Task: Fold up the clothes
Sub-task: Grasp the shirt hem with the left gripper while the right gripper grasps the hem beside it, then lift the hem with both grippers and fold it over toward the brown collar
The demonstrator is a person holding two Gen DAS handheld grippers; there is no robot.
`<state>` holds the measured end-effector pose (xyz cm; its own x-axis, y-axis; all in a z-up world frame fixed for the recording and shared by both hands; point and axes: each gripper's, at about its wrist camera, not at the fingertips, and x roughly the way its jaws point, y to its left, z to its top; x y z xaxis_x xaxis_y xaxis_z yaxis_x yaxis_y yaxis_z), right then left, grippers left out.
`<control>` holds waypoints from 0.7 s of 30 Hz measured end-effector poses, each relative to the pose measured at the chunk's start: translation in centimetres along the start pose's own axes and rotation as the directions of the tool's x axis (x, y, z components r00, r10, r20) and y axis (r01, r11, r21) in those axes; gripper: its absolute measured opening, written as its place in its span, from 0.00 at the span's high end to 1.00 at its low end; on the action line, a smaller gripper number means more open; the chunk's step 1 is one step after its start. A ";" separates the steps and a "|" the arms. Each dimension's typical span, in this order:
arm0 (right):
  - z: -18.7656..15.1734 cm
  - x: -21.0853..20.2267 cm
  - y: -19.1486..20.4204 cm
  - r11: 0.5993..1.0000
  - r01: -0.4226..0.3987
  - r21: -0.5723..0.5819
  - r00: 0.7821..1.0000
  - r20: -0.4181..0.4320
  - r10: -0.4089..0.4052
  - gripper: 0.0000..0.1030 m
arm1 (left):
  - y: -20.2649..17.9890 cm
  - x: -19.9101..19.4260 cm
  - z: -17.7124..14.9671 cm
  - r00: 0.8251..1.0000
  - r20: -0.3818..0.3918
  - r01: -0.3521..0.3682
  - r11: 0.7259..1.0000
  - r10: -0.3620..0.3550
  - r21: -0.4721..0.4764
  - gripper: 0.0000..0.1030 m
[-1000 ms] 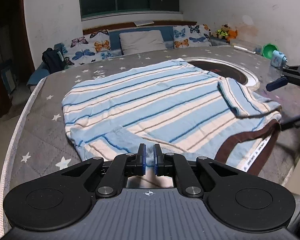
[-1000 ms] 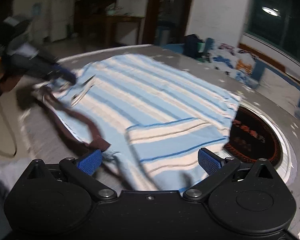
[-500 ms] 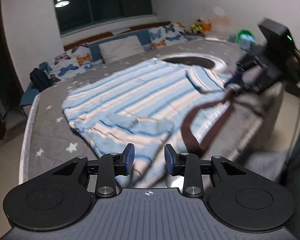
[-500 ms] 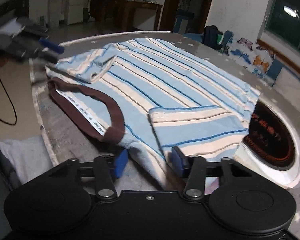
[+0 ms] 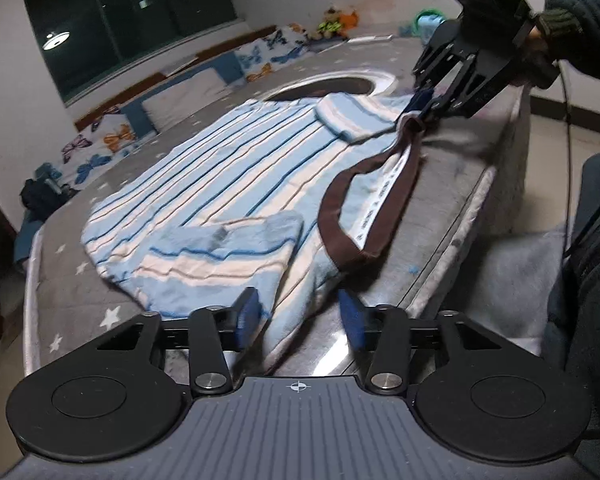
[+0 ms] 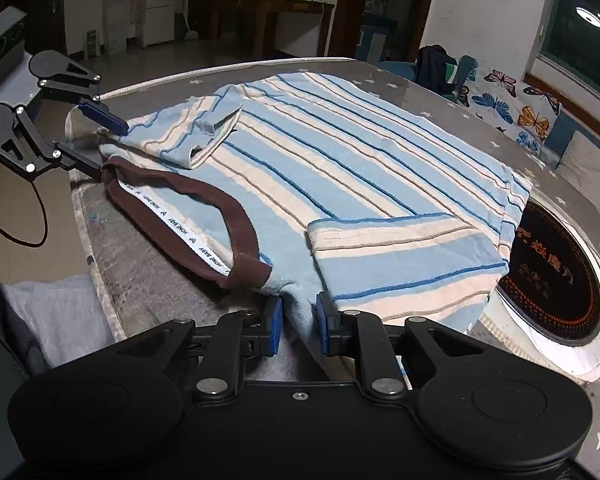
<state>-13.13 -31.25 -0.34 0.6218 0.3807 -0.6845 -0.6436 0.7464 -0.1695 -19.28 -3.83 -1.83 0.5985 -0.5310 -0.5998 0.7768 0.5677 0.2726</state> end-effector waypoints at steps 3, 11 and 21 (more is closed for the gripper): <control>0.0 0.2 -0.2 1.000 0.001 -0.003 1.000 0.003 -0.001 0.84 | 0.7 0.7 0.2 1.000 -0.006 0.029 0.999 -0.029 -0.042 0.89; 0.6 -1.6 -0.2 1.000 0.004 0.012 0.998 0.065 -0.005 0.95 | 1.6 -1.1 1.0 0.997 0.081 0.006 0.984 0.008 -0.176 0.95; 3.3 -2.2 -1.4 1.000 0.006 -0.016 0.996 0.086 -0.005 0.96 | -1.5 -8.7 1.2 0.988 0.156 0.034 0.971 0.004 -0.235 0.95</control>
<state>-12.13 -31.31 3.79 0.6612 0.4226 -0.6199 -0.6468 0.7397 -0.1856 -25.40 -0.85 3.91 0.6246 -0.6206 -0.4741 0.7286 0.6816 0.0677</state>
